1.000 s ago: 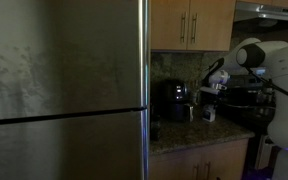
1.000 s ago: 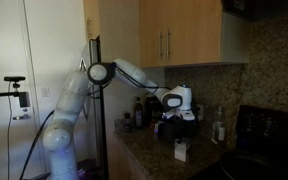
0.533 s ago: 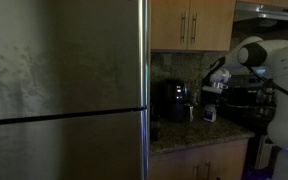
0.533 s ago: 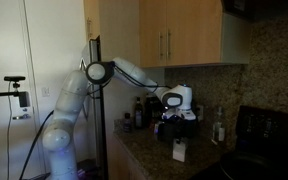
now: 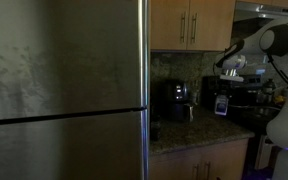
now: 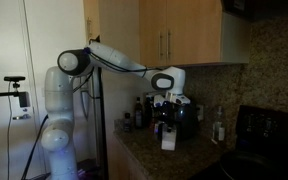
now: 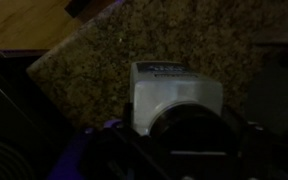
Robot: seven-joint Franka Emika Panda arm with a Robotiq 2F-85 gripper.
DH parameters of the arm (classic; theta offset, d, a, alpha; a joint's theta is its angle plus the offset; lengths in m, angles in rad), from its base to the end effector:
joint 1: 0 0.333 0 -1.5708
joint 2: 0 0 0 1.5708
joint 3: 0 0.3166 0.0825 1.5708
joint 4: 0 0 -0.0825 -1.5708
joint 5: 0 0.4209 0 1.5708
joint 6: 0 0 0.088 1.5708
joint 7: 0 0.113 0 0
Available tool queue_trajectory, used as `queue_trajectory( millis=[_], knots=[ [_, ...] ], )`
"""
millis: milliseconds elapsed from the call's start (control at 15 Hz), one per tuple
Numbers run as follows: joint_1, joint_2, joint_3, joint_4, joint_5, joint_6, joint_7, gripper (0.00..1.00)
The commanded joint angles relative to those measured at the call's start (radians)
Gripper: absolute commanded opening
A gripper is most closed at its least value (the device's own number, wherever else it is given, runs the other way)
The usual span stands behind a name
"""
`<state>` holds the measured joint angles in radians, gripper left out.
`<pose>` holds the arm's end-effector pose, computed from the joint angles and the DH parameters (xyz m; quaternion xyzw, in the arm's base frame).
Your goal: Move the salt cellar from the right end of the countertop to the left end
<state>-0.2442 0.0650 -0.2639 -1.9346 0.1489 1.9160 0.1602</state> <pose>0.5292 -0.2795 0.4256 -0.9326 0.3535 0.0293 0.0665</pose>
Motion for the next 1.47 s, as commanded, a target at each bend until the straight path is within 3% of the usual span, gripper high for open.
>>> queue_trajectory(
  millis=[0, 133, 200, 267, 400, 467, 933, 1000, 1133, 1200, 1267, 1400],
  knots=[
    [0.035, -0.213, 0.042, -0.174, -0.024, -0.046, -0.105, 0.56],
    [0.067, -0.266, 0.076, -0.220, -0.004, -0.077, -0.145, 0.56],
    [0.043, -0.176, 0.053, -0.144, -0.006, -0.059, -0.104, 0.56],
    [0.056, -0.203, 0.064, -0.166, -0.006, -0.063, -0.095, 0.81],
    [0.058, -0.203, 0.065, -0.168, -0.006, -0.061, -0.088, 0.81],
    [0.053, -0.193, 0.058, -0.166, -0.006, -0.059, -0.090, 0.56],
    [0.144, -0.200, 0.123, -0.208, 0.038, -0.087, -0.349, 0.56],
    [0.194, -0.272, 0.175, -0.238, 0.063, -0.149, -0.299, 0.56],
    [0.216, -0.257, 0.197, -0.214, 0.081, -0.182, -0.299, 0.56],
    [0.195, -0.214, 0.178, -0.205, 0.059, -0.146, -0.294, 0.56],
    [0.211, -0.222, 0.195, -0.205, 0.059, -0.151, -0.277, 0.81],
    [0.213, -0.216, 0.195, -0.206, 0.058, -0.149, -0.269, 0.81]
  ],
)
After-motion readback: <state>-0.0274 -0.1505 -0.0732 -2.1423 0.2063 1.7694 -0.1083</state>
